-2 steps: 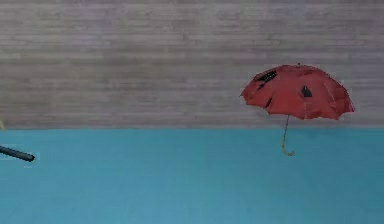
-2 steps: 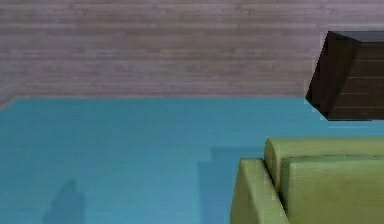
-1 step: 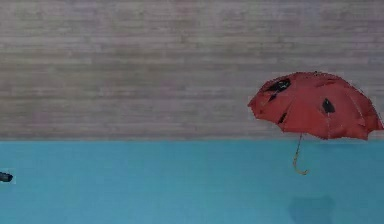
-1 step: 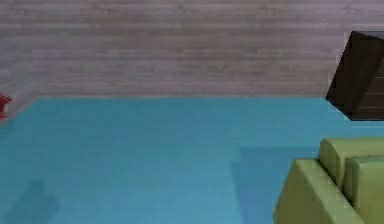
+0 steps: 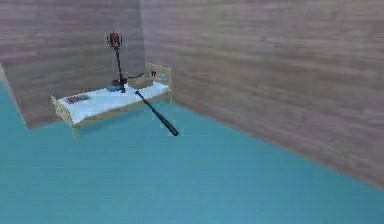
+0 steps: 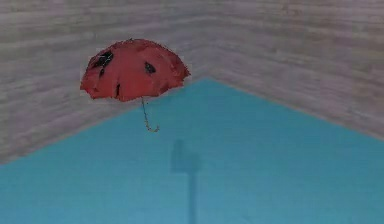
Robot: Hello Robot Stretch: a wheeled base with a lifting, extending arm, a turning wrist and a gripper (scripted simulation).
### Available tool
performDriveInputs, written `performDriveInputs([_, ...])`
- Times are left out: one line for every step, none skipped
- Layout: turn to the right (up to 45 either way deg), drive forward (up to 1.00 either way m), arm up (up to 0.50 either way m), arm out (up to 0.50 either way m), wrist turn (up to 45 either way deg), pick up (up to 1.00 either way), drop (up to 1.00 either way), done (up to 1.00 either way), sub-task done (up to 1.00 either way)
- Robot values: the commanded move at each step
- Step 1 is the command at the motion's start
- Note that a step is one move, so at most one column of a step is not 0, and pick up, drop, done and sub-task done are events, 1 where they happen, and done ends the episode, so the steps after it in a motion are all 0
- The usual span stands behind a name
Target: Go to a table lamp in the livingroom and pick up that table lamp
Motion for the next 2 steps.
performDriveInputs([-42.0, 0.0, 0.0, 0.0, 0.0, 0.0, 0.0, 0.0, 0.0])
performDriveInputs([0.0, 0.3, 0.0, 0.0, 0.0, 0.0, 0.0, 0.0, 0.0])
